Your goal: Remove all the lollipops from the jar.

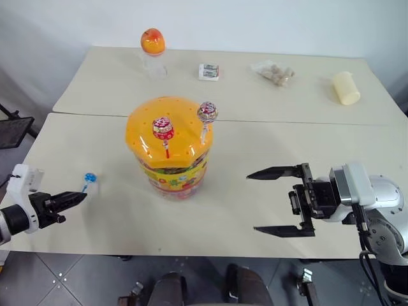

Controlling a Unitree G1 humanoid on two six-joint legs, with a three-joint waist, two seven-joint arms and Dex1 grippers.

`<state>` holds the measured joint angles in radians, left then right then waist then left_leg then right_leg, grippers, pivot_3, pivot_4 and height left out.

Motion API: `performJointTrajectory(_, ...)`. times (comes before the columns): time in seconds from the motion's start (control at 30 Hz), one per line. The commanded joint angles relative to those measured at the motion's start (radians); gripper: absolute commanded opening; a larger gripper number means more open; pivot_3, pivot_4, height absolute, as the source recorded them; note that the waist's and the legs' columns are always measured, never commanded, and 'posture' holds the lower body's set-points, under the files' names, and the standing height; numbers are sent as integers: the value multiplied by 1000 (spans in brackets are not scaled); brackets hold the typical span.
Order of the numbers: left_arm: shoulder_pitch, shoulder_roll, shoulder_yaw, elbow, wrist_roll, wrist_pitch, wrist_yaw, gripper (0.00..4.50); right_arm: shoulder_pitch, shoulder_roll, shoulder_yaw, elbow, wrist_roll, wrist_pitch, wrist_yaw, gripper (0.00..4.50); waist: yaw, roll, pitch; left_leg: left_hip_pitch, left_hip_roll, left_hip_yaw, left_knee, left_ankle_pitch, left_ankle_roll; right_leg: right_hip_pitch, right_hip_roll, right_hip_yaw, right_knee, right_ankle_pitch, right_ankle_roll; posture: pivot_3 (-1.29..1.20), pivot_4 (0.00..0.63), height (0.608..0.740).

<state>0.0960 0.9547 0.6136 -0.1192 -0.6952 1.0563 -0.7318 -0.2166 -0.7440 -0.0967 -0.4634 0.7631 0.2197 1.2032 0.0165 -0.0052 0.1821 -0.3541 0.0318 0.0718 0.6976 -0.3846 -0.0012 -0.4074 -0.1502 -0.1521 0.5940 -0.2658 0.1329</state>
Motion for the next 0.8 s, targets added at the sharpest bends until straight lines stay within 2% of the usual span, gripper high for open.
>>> performJointTrajectory(0.03,6,44,49,24,8,-53,-73,2145,-51,42,-37,-39,63,51,-121,4500,-4,0,0,0,0,1,0,0,0,-1,0,1,0,0,0,0,150,740)
performJointTrajectory(0.17,-59,10,74,46,-8,-230,-165,3388,-121,77,-20,-30,128,116,-165,4500,-1,0,0,0,1,3,0,0,0,-2,1,1,1,-1,-1,0,150,740)
performJointTrajectory(0.23,-84,-27,129,39,-100,-257,-250,3967,-176,114,-5,-8,163,156,-210,4500,-1,0,0,0,1,3,1,0,0,-2,0,1,1,0,-1,0,150,740)
performJointTrajectory(0.3,-75,-75,202,-33,-241,-265,-380,3967,-251,163,30,29,162,196,-256,4500,-4,0,0,-1,1,4,1,0,0,-3,0,2,1,0,-1,0,150,740)
performJointTrajectory(0.33,-89,-99,228,-68,-336,-231,-388,3967,-288,192,49,53,154,208,-271,4500,-9,0,0,-1,1,4,0,0,0,-3,0,2,1,0,-1,0,150,740)
performJointTrajectory(0.43,-139,-176,239,-181,-501,-227,-337,3967,-361,244,88,106,122,219,-272,4500,-17,0,0,-1,1,4,1,0,-1,-4,0,2,3,0,-1,0,150,740)
performJointTrajectory(0.57,-182,-243,215,-312,-709,-238,-192,3967,-424,288,124,158,86,223,-256,4500,-19,0,0,0,1,2,2,0,0,-3,-1,3,5,0,-1,0,150,740)
performJointTrajectory(0.67,-163,-270,192,-377,-732,-270,-155,3967,-438,299,137,174,75,232,-238,4500,-21,0,0,0,1,1,2,0,0,-4,-1,3,7,0,-1,0,150,740)
performJointTrajectory(0.8,-119,-275,179,-361,-647,-330,-200,3967,-448,310,162,194,40,231,-212,4500,-22,0,0,0,0,2,2,0,0,-4,0,3,7,0,-1,0,150,740)
